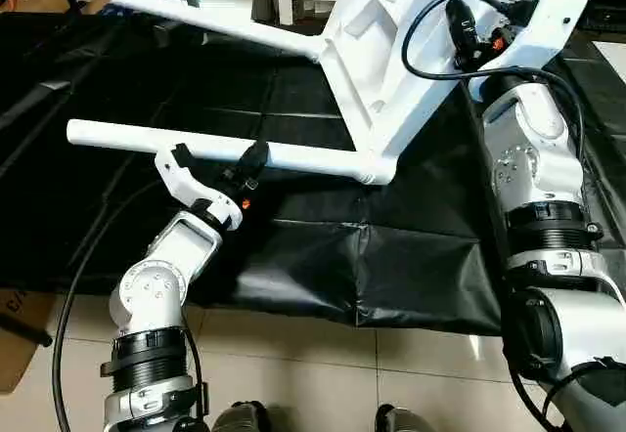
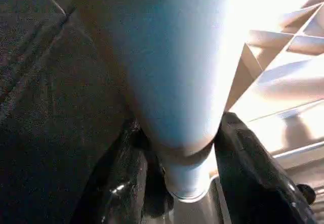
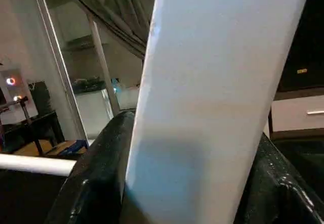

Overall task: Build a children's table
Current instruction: Flip table

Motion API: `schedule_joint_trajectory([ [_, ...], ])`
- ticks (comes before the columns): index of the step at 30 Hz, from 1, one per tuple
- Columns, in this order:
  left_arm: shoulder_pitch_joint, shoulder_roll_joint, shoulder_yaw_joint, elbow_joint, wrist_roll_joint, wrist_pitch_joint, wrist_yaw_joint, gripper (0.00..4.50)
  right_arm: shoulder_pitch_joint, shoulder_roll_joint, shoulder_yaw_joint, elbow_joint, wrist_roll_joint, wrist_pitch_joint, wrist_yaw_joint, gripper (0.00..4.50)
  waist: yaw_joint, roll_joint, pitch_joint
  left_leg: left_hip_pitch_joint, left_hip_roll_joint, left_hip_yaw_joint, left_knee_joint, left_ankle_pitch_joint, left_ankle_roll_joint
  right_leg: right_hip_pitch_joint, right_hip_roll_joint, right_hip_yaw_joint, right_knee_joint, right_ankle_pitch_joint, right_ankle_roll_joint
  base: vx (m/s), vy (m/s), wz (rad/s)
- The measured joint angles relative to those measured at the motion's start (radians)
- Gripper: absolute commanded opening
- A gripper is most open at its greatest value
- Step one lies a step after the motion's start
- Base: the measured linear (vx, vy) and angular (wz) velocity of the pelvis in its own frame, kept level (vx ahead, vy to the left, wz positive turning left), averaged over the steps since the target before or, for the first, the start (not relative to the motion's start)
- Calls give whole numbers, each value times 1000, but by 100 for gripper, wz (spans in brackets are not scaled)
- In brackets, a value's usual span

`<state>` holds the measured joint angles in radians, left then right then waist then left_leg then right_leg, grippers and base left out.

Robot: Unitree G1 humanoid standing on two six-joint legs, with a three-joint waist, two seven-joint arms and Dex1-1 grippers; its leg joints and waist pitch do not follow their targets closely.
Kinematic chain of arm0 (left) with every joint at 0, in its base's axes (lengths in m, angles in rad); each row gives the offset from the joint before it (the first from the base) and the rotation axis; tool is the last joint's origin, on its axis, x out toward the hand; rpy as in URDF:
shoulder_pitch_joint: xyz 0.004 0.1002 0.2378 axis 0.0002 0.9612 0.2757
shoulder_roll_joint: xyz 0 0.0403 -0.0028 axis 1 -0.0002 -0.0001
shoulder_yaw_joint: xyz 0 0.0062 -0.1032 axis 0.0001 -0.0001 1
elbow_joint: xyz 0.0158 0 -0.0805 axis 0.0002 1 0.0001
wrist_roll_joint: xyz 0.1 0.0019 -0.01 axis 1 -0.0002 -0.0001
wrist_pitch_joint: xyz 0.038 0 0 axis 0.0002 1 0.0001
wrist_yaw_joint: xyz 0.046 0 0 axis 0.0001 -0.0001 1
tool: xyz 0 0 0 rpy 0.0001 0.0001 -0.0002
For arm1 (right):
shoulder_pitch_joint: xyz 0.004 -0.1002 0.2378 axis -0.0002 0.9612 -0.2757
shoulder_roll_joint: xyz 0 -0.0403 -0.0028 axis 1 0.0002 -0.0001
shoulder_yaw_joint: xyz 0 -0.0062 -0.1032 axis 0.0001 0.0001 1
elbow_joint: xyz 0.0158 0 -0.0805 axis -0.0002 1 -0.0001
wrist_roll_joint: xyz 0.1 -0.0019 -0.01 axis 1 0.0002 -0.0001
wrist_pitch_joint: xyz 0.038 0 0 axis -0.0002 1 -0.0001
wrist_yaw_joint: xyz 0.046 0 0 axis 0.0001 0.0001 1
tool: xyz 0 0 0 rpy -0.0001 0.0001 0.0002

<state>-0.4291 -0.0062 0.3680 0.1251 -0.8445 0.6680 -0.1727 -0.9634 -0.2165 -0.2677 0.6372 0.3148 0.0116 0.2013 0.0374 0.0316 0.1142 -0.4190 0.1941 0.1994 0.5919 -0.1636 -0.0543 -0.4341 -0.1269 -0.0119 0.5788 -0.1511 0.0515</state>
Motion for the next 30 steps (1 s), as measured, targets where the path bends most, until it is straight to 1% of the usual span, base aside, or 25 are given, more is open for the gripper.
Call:
schedule_joint_trajectory([
  [2,1,1,-7,0,0,-6,-1,172,-1,0,-1,1,4,-1,-1,215,0,0,0,0,0,0,0,0,0,0,0,0,0,0,0,0,0,0],
  [3,2,2,-13,0,2,-10,-1,207,-3,0,-1,5,4,-2,-2,214,0,0,0,0,0,0,0,0,0,0,0,0,0,0,0,0,0,0],
  [4,2,3,-16,-1,4,-13,-3,207,-4,0,-2,7,4,-3,-3,214,0,0,0,0,0,0,0,0,0,0,0,0,0,0,0,0,0,0],
  [6,10,14,-34,-3,16,-20,-24,245,-16,0,-7,32,3,-21,-11,210,-1,0,0,0,0,0,0,0,1,0,0,0,0,0,-1,0,0,0],
  [7,16,21,-46,-5,25,-19,-31,245,-19,-2,-8,39,2,-24,-12,210,-1,0,0,0,0,0,0,0,1,0,0,0,0,0,-1,0,0,0],
  [8,35,39,-77,-11,48,-13,-41,255,-30,-3,-8,49,-4,-31,-18,208,-1,1,0,0,0,1,0,0,1,-1,0,0,0,0,-1,0,0,0],
  [9,57,42,-92,1,71,-5,-41,255,-36,-8,-8,55,-9,-36,-20,208,-2,2,0,-1,0,1,0,0,1,-2,0,1,0,0,-1,0,0,0],
  [10,85,43,-96,20,90,2,-42,265,-39,-14,-8,57,-11,-41,-20,207,-3,1,2,-3,0,1,0,1,2,-4,0,1,0,0,-1,0,0,0],
  [11,112,48,-101,31,100,4,-50,289,-45,-22,-9,64,-12,-50,-19,203,-4,0,3,-6,0,1,0,3,5,-6,0,0,0,1,0,0,0,0],
  [13,145,83,-124,5,102,1,-120,294,-64,-44,-12,93,-16,-68,-19,200,-1,-2,5,-13,1,0,0,5,8,-12,0,-1,1,1,-1,0,0,0],
  [15,150,119,-130,-55,89,1,-186,295,-84,-52,-13,121,-26,-89,-19,190,-2,-2,5,-20,1,1,2,6,9,-19,0,-1,4,1,-1,0,0,0],
  [18,166,139,-132,-136,42,5,-254,295,-115,-65,-14,176,-41,-109,-20,181,-2,-3,6,-20,1,1,3,5,10,-20,0,-1,6,0,-2,0,0,0],
  [23,188,174,-131,-197,12,11,-318,295,-148,-74,-17,233,-51,-144,-19,160,-2,-5,13,-20,3,2,7,5,10,-20,0,0,11,0,-2,0,0,0],
  [25,198,202,-130,-227,-5,28,-350,295,-168,-81,-16,255,-55,-154,-19,159,-1,-6,17,-20,4,2,10,5,10,-22,0,-1,15,-1,-3,0,0,0],
  [27,226,277,-137,-305,-37,62,-422,295,-204,-104,-2,313,-77,-180,-18,156,-2,-5,18,-20,5,3,10,5,10,-22,1,-1,16,-1,-4,0,0,0],
  [29,255,360,-139,-385,-73,103,-490,295,-251,-150,18,376,-117,-209,-17,156,0,-3,20,-20,5,4,10,5,10,-22,1,-1,17,-2,-4,0,0,0],
  [30,265,377,-138,-407,-79,113,-507,295,-270,-169,28,391,-138,-223,-17,154,1,-3,20,-20,5,5,10,5,10,-22,0,-1,17,-2,-5,0,0,0],
])
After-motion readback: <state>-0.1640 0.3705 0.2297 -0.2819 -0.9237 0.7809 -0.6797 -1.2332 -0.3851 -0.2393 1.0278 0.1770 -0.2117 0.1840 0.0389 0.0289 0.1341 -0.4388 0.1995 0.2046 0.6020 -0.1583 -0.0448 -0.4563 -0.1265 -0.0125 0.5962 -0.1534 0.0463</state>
